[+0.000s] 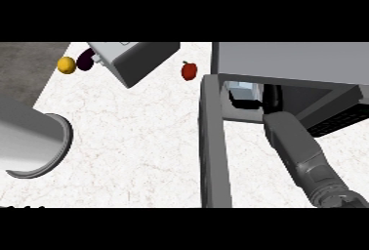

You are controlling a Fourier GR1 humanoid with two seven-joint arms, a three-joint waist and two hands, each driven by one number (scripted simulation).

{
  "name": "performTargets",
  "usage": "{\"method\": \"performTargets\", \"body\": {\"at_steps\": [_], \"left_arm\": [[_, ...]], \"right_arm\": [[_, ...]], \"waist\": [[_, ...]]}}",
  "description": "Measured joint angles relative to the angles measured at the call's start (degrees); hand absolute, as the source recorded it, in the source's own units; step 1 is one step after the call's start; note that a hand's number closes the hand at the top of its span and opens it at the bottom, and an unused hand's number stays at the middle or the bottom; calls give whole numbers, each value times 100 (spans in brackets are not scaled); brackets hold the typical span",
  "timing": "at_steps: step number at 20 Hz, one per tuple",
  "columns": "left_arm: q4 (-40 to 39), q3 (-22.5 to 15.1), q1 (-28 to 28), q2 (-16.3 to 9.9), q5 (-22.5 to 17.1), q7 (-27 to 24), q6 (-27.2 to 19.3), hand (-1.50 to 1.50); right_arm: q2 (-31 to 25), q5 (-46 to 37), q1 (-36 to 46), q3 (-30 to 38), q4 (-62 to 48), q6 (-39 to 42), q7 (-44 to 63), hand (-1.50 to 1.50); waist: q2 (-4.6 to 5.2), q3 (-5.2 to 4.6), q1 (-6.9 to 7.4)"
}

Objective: Pick up the milk, place it into the microwave and close the microwave

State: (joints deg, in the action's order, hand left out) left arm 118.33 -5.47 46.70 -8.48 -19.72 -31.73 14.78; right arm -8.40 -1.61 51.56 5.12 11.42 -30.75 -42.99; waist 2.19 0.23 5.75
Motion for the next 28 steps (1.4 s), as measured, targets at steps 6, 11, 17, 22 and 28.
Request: {"method": "performTargets", "body": {"at_steps": [6, 11, 17, 22, 28], "left_arm": [[-93, 5, -30, -39, -11, -80, 125, -150], [-159, 89, -126, -62, -46, -72, 128, -150], [-257, 98, -242, -97, -81, -10, 168, -150], [-327, 110, -329, -116, -79, 14, 186, -150], [-387, 136, -424, -126, -59, 7, 189, -150]], "right_arm": [[-133, -88, 267, 46, -171, -348, -132, 150], [-153, 90, 426, 296, -101, -373, -318, 150], [-244, -34, 608, 328, -203, -1016, -347, 150], [-313, -109, 714, 375, -273, -1489, -306, 150], [-537, -303, 594, 318, -628, -2117, 142, -150]], "waist": [[53, 5, 115], [103, 14, 158], [153, 14, 218], [171, 15, 259], [242, -23, 308]]}}
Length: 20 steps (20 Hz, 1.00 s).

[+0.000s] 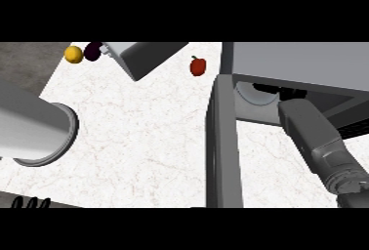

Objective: Pick up the milk, place it into the microwave and close the microwave

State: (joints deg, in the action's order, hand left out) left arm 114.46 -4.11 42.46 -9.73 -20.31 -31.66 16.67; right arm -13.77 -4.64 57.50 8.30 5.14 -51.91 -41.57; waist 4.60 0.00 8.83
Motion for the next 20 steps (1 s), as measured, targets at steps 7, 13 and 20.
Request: {"method": "performTargets", "body": {"at_steps": [7, 13, 20], "left_arm": [[-28, -5, -194, -38, 75, 43, -9, -150], [-103, 14, -289, -69, 97, 85, -4, -150], [-242, 63, -424, -44, 124, 38, -26, -150]], "right_arm": [[-188, -692, -293, -607, -360, -996, 1421, -150], [207, -1059, 36, -979, -383, -435, 1149, -150], [483, -1145, 242, -1068, -374, 244, 1028, -150]], "waist": [[61, -50, 188], [-3, 20, 233], [-29, 35, 179]]}}
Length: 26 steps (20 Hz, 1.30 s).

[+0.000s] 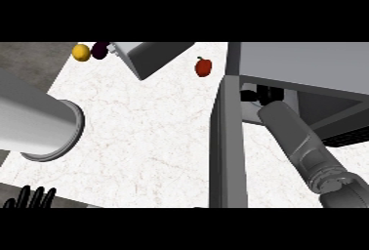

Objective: Pick up the milk, place it into the microwave and close the microwave

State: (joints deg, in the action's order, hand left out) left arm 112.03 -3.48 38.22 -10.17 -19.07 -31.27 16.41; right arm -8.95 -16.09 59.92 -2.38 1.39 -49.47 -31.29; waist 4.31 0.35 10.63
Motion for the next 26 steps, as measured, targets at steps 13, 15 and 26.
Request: {"method": "performTargets", "body": {"at_steps": [13, 15, 26], "left_arm": [[50, 1, 127, 17, 48, -110, 43, -150], [34, -16, 153, 25, 69, -144, 64, -150], [327, -101, 532, 87, 132, -105, 31, -150]], "right_arm": [[267, 505, -280, 570, 382, 1146, -737, -150], [300, 655, -386, 725, 460, 1399, -927, -150], [586, 1304, -1179, 1352, 640, 2857, -2041, -150]], "waist": [[-48, -2, -318], [-64, -2, -370], [-252, -8, -634]]}}
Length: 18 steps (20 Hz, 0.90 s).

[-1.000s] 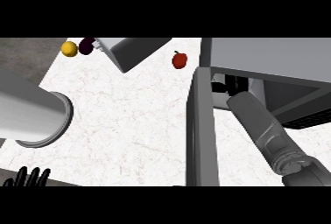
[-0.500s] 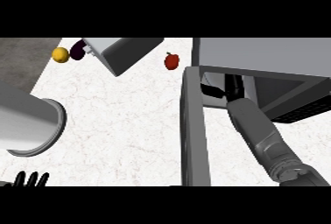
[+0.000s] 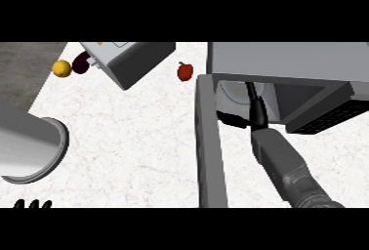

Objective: Pick up the milk, place it into the microwave and close the microwave

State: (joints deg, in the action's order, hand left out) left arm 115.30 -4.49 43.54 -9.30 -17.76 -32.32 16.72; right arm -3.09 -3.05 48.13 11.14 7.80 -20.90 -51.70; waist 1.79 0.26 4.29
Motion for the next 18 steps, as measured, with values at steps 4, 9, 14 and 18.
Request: {"method": "performTargets", "body": {"at_steps": [4, 9, 14, 18], "left_arm": [[-44, 14, -84, 42, -6, 141, -75, -150], [155, -65, -2, 75, 60, 358, -160, -150], [124, -210, 224, 55, 310, 272, -41, -150], [139, -312, 184, 68, 491, 380, -63, -150]], "right_arm": [[-1, 68, -250, 75, 38, 311, -286, -150], [45, 110, -680, 92, 117, 791, -634, -150], [28, 78, -1084, -35, 330, 1359, -697, -150], [-80, 42, -1517, -155, 630, 1599, -722, -150]], "waist": [[-50, -6, -116], [-103, -12, -223], [-159, -19, -324], [-179, -23, -386]]}}
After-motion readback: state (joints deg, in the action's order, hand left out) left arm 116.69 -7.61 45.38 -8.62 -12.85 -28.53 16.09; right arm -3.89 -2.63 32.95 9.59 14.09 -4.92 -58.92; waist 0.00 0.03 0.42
